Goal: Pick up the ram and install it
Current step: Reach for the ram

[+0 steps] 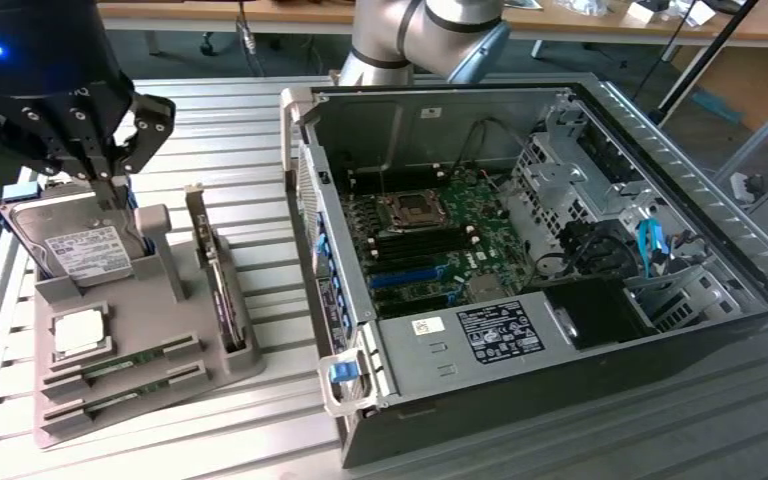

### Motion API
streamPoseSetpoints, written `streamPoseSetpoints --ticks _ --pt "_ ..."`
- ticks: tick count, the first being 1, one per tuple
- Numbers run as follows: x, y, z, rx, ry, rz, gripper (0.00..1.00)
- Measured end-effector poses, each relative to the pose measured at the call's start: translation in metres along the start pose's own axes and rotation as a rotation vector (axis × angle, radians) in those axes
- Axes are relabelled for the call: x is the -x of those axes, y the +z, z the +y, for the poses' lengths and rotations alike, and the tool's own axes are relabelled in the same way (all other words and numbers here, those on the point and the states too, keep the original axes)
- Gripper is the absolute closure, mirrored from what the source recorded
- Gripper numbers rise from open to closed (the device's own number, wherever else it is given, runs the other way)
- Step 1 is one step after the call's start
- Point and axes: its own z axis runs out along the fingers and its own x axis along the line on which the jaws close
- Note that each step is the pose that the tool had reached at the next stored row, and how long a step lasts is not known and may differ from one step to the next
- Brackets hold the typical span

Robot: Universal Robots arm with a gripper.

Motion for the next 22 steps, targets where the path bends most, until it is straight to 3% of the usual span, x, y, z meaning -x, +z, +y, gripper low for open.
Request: streamPoseSetpoints --ticks 10,15,18,20,22 --pt "0.003 -0.0015 -0.0427 -0.0003 0.000 0.0000 0.89" --pt "0.006 -0.0023 -0.0754 -0.0017 0.000 0.0001 0.89" --pt "0.007 -0.0028 -0.0909 -0.0031 0.000 -0.0001 0.89" --pt "0.007 -0.0030 -0.0965 -0.0036 0.000 -0.0001 0.89" --pt "0.007 -0.0030 -0.0965 -0.0037 0.000 -0.0001 0.89"
